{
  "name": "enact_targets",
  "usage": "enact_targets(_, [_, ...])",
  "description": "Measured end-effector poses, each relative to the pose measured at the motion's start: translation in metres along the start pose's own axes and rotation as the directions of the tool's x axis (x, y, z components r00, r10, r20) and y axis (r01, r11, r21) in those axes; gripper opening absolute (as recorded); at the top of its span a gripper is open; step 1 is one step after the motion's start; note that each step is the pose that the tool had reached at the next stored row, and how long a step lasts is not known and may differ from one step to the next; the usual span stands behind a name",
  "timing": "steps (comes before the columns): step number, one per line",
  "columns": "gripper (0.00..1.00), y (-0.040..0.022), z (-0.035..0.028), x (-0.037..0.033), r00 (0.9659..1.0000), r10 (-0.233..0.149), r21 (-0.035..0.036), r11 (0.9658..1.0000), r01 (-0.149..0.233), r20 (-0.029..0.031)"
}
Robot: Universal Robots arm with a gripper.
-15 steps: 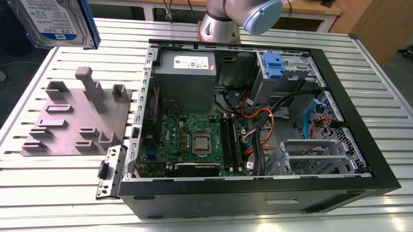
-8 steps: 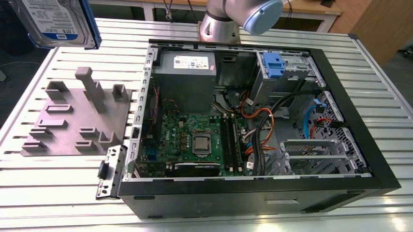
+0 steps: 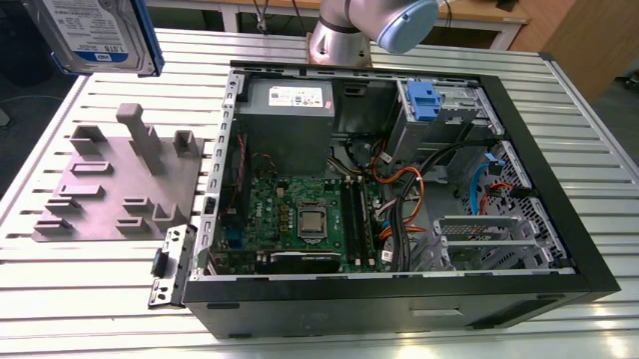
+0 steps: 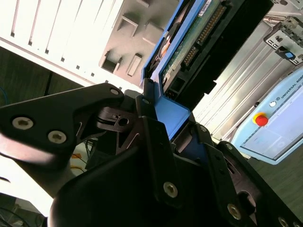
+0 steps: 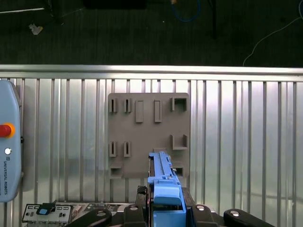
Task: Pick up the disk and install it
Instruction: 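Pick up the disk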
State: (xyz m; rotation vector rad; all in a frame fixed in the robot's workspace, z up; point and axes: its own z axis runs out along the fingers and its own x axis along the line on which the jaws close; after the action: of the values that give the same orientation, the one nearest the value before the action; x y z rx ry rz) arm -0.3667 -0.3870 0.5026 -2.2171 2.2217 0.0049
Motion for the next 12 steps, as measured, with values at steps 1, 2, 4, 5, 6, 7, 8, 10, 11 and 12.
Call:
enact_targets(1, [0.36,-0.0002,0.0,0.0,1.0,0.0,0.0,1.0,0.0,0.0])
enact_targets(2, [0.36,-0.0005,0.0,0.0,1.0,0.0,0.0,1.0,0.0,0.0])
enact_targets(4, [0.36,-0.001,0.0,0.0,1.0,0.0,-0.0001,1.0,0.0,0.0])
enact_targets(5, [0.36,-0.0013,0.0,0.0,1.0,0.0,-0.0001,1.0,0.0,-0.0001])
enact_targets(6, [0.36,-0.0013,0.0,0.0,1.0,0.0,-0.0001,1.0,0.0,0.0])
enact_targets(7, [0.36,-0.0014,0.0,0.0,1.0,0.0,0.0,1.0,0.0,0.0])
enact_targets(8, [0.36,-0.0016,0.0,0.0,1.0,0.0,0.0,1.0,0.0,0.0])
enact_targets(10, [0.36,-0.0023,0.0,0.0,1.0,0.0,0.0,1.0,0.0,0.0])
enact_targets(11, [0.36,-0.0026,0.0,0.0,1.0,0.0,-0.0001,1.0,0.0,-0.0001])
enact_targets(12, [0.36,-0.003,0.0,0.0,1.0,0.0,0.0,1.0,0.0,0.0])
